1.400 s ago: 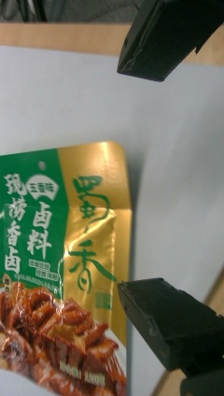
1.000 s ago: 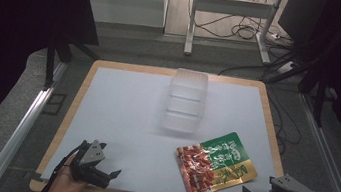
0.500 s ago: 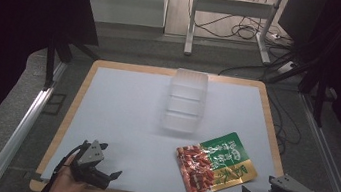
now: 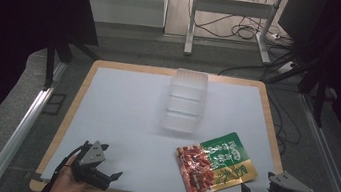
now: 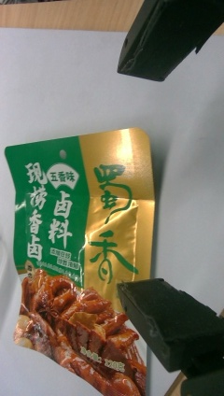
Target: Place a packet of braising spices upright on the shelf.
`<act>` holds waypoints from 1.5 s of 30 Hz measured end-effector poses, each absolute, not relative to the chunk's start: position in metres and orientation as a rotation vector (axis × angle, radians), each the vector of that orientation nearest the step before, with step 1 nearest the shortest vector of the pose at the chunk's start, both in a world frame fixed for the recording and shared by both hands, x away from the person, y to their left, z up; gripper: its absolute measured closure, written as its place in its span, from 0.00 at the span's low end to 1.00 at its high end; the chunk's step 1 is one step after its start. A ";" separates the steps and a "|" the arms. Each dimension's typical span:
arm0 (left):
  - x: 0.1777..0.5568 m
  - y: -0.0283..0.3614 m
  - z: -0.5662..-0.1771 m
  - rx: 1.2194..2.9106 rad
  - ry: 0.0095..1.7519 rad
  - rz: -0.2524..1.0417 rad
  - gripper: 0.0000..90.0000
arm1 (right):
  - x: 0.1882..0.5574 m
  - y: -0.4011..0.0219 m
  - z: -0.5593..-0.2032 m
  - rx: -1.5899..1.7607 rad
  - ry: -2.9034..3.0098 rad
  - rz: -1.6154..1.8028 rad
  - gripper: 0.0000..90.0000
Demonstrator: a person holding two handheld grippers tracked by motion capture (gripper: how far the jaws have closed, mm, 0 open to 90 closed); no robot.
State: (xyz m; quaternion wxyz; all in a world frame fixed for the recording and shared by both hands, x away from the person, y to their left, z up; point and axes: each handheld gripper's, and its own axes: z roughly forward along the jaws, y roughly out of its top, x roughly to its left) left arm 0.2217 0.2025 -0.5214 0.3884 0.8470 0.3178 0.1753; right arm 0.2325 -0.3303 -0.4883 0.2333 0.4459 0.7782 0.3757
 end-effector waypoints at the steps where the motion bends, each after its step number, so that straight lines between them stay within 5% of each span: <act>1: 0.222 0.203 -0.521 2.154 0.808 0.446 0.00 | 0.233 -0.330 -0.488 1.222 2.137 1.030 0.00; 45: 0.222 0.197 -0.524 2.194 0.775 0.451 0.00 | 0.290 -0.314 -0.498 1.187 2.207 1.024 0.01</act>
